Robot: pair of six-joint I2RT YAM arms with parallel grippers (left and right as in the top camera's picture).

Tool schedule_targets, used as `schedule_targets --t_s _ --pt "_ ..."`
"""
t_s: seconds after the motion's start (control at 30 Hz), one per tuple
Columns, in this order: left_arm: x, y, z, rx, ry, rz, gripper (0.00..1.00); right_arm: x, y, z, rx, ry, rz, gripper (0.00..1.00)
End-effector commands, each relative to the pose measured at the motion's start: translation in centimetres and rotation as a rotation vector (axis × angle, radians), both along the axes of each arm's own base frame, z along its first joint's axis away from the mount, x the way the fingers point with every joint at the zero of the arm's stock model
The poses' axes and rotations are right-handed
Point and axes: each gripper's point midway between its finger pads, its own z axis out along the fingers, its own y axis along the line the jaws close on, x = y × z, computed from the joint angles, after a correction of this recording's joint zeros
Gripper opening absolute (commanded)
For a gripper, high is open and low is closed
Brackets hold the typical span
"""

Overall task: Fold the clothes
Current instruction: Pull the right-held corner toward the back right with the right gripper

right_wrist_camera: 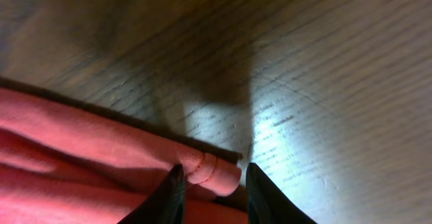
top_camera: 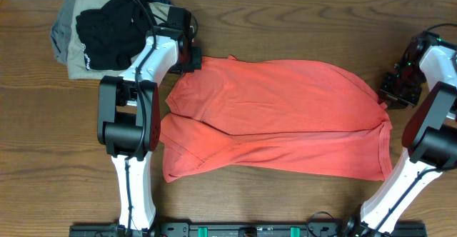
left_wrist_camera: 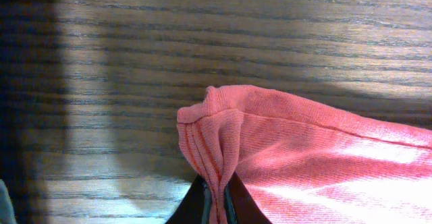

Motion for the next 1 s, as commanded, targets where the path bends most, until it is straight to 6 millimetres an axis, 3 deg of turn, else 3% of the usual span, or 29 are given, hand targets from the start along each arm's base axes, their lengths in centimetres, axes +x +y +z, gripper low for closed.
schedule_targets --t_s 0.0,0.17,0.33,0.6,0.73,0.87,0.97 --pt "0.0 0.1 0.0 0.002 0.003 -0.001 0.07 0.5 -0.5 0.4 -0.011 -0.015 -0.024 0.29" --pt "0.0 0.1 0.0 0.002 0.003 -0.001 0.07 0.5 -0.3 0.4 -0.002 -0.015 -0.026 0.28" --pt "0.1 0.0 0.0 0.002 0.002 -0.001 0.11 0.7 -0.4 0.4 -0.007 -0.024 -0.035 0.03" --pt "0.1 0.0 0.0 0.002 -0.001 -0.001 0.14 1.0 -0.6 0.3 -0.013 -0.035 -0.041 0.01" --pt "0.3 0.0 0.1 0.0 -0.009 -0.001 0.11 1.4 -0.9 0.4 -0.02 -0.054 -0.051 0.01" --pt "0.8 -0.1 1.1 -0.005 -0.036 -0.002 0.06 2.3 -1.8 2.1 -0.011 -0.091 -0.087 0.01" --pt "1.4 -0.2 3.6 -0.014 -0.09 -0.001 0.06 3.1 -2.9 4.7 -0.02 -0.121 -0.105 0.01"
